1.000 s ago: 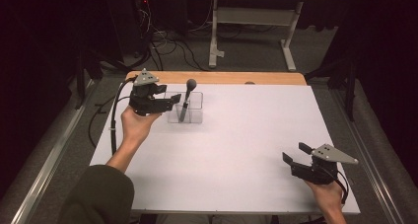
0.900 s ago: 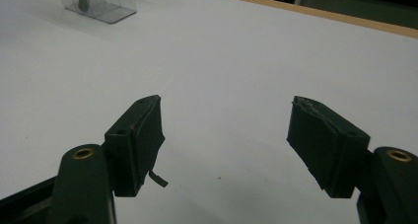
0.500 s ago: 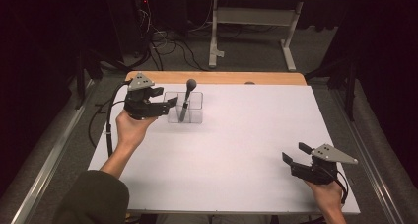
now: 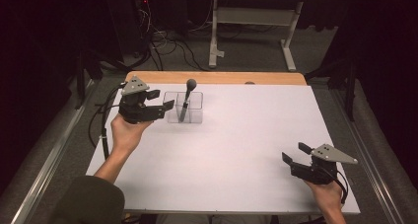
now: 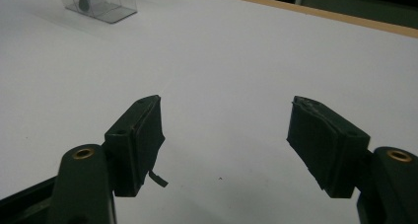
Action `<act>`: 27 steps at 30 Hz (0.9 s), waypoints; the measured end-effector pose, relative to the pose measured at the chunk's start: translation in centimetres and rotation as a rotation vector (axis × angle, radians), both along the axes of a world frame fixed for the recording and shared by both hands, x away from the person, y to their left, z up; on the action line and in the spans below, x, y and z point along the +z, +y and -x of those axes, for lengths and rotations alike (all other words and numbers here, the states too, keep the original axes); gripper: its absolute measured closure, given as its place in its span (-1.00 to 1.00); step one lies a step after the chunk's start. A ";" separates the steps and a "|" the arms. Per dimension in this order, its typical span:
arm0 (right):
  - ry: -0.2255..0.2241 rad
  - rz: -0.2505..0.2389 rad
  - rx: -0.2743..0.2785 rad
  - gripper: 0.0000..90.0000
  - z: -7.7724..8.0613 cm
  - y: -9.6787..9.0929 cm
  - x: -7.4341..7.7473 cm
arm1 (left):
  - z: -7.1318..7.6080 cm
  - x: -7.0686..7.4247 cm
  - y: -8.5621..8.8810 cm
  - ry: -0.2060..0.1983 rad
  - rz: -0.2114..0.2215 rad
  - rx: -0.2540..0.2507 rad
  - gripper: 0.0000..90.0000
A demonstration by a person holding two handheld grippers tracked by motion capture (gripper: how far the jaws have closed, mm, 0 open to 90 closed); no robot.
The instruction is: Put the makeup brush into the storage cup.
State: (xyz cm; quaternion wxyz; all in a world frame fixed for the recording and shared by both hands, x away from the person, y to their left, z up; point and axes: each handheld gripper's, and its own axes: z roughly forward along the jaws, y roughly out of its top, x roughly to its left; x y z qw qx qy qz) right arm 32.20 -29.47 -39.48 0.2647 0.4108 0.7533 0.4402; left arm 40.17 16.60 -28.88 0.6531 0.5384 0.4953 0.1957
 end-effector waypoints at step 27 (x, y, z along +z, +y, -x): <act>0.001 -0.002 -0.002 -0.31 0.0 0.0 0.0 | 2.2 -0.1 1.6 -0.016 0.012 0.003 -0.21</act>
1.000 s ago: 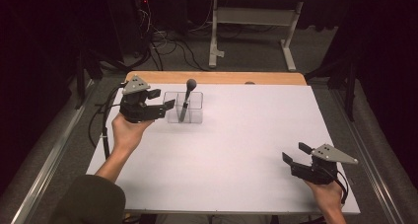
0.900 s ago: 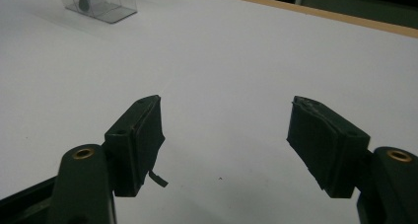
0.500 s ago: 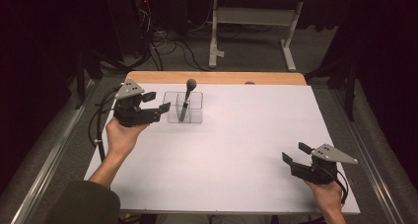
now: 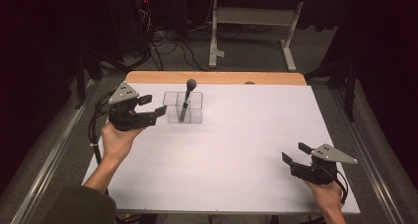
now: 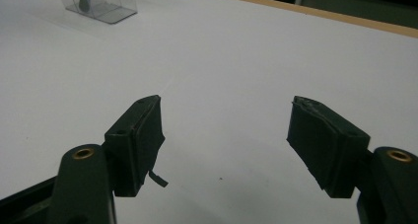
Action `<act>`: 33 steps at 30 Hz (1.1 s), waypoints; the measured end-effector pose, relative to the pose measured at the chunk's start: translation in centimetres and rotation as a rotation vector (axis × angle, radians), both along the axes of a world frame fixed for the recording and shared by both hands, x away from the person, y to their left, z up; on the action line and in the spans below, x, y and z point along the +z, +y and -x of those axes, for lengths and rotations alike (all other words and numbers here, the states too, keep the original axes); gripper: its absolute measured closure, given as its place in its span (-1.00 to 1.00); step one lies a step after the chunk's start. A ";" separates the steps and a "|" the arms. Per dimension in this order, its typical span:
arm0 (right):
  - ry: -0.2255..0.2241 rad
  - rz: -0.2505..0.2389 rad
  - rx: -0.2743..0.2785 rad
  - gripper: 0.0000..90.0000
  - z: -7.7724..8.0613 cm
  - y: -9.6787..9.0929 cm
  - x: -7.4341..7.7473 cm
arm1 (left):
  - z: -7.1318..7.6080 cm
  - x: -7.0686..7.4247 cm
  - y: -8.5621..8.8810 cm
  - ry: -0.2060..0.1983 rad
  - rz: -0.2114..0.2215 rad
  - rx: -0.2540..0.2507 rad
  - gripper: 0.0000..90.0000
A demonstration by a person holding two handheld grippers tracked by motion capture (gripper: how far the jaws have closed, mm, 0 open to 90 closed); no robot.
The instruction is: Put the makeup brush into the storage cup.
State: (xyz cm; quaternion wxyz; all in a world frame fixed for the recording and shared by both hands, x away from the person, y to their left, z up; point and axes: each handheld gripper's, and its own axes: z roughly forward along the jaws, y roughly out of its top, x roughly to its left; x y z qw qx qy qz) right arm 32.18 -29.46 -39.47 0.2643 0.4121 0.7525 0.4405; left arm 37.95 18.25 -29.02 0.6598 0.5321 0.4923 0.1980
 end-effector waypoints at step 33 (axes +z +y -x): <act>-0.012 -0.006 0.004 -0.31 0.2 0.0 0.2 | 3.2 -1.3 1.6 0.004 0.070 0.002 -0.22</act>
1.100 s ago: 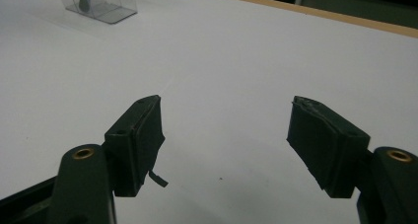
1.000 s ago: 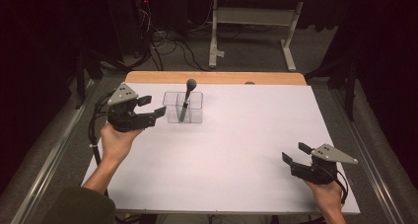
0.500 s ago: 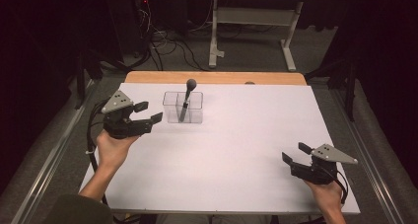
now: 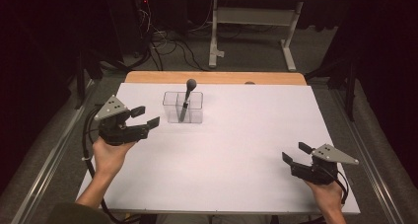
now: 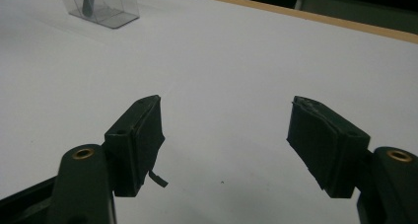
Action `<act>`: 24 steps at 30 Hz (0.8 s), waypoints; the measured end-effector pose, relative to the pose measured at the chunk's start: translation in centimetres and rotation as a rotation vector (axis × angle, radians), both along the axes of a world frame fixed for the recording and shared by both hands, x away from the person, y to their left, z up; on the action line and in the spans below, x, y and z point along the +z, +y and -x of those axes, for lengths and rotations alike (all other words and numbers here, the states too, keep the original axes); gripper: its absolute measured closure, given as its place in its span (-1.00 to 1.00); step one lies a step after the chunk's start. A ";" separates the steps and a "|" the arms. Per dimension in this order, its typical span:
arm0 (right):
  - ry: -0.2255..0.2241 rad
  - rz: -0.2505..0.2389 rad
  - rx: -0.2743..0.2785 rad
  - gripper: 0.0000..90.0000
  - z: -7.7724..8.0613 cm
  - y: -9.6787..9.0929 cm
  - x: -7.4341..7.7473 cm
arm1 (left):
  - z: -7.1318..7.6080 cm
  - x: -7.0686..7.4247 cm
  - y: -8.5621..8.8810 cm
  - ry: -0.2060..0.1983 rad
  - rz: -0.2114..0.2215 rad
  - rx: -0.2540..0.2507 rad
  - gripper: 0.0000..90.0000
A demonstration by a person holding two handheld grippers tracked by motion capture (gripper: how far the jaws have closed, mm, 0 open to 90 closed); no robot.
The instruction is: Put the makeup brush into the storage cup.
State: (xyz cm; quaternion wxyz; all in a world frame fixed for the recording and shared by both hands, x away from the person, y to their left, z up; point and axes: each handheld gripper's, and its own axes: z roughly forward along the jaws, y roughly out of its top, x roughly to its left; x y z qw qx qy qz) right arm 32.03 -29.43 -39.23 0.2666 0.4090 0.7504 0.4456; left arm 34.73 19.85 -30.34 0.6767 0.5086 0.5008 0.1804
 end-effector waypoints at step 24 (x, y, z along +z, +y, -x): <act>0.002 -0.001 -0.003 -0.31 0.0 0.1 0.0 | 1.2 -2.1 1.3 0.034 0.070 0.004 -0.25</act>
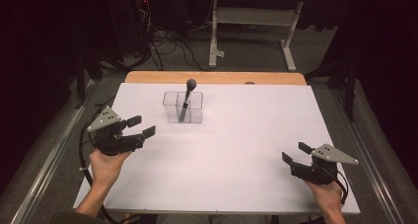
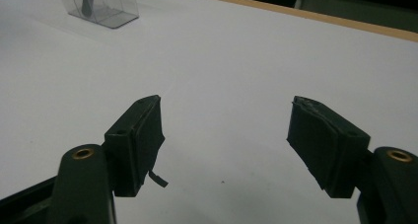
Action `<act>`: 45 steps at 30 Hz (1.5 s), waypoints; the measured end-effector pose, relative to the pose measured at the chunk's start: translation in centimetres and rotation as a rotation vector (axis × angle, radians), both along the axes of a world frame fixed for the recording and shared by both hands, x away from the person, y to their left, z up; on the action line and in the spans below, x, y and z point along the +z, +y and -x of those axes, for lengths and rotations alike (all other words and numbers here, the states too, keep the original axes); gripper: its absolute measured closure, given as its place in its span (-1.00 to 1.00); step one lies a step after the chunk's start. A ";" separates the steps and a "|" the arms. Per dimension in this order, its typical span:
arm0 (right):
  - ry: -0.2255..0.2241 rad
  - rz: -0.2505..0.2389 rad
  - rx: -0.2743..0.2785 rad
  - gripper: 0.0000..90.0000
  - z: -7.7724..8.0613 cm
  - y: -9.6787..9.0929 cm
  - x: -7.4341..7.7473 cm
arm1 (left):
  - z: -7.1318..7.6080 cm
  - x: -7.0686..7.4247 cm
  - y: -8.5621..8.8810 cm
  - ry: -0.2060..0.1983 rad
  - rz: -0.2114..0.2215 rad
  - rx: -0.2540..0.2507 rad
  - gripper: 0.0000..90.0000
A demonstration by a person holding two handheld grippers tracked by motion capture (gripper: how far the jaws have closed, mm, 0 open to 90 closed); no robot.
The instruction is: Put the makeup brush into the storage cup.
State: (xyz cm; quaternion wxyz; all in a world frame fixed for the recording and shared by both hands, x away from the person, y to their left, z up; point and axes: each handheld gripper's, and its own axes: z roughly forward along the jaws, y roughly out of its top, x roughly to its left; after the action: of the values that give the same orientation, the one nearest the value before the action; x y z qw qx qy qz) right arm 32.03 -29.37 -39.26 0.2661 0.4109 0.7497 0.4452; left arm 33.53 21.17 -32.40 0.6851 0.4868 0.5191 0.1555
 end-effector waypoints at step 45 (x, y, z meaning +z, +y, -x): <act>0.008 0.005 0.002 -0.31 -0.1 0.0 -0.1 | 0.4 -3.4 0.0 0.020 0.013 -0.003 -0.21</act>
State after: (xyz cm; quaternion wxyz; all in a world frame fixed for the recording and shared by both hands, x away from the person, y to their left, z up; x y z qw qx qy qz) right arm 32.17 -29.36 -39.40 0.2635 0.4113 0.7523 0.4421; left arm 33.08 21.13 -35.75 0.6831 0.4848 0.5263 0.1463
